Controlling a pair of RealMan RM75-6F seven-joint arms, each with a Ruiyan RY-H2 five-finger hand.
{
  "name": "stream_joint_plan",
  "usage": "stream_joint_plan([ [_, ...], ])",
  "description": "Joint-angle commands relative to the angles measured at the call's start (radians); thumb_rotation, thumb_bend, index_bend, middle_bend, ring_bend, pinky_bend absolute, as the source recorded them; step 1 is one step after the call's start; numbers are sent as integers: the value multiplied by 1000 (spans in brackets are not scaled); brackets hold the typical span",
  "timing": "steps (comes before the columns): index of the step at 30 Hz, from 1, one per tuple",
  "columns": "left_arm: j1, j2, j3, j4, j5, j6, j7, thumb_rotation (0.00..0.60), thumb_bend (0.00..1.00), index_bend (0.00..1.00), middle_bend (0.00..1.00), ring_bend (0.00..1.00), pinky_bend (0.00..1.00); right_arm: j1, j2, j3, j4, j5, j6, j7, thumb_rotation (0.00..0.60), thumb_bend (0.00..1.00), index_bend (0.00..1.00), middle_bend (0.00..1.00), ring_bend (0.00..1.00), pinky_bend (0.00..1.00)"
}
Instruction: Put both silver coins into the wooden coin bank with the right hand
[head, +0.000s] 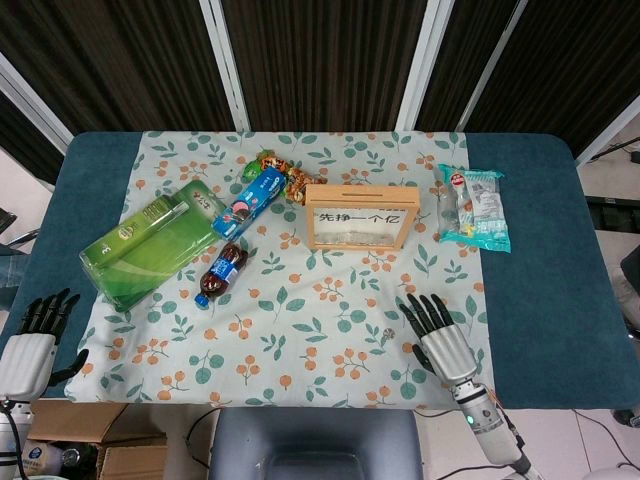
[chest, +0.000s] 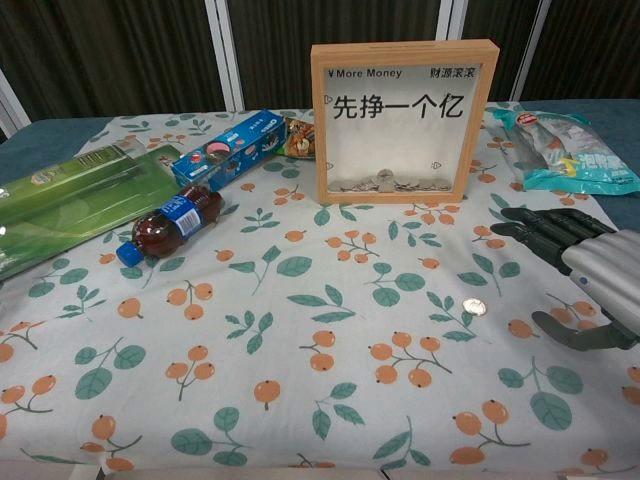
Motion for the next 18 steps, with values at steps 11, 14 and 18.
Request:
stream_joint_plan([
  [11,3,-3,2,23,-1,-2,-18,600,319,0,0,0,0,32,-68,30,26,0,-85,-15,600,535,498,6,0,0],
  [14,3,-5,1,27,0,-1,-23,600,319,0,0,0,0,32,-73,33,25,-1,-88,-11,600,535,501,6,0,0],
  [18,4,-5,0,29,0,1,-23,600,319,0,0,0,0,32,-78,34,29,-6,-93,-11,600,535,501,6,0,0],
])
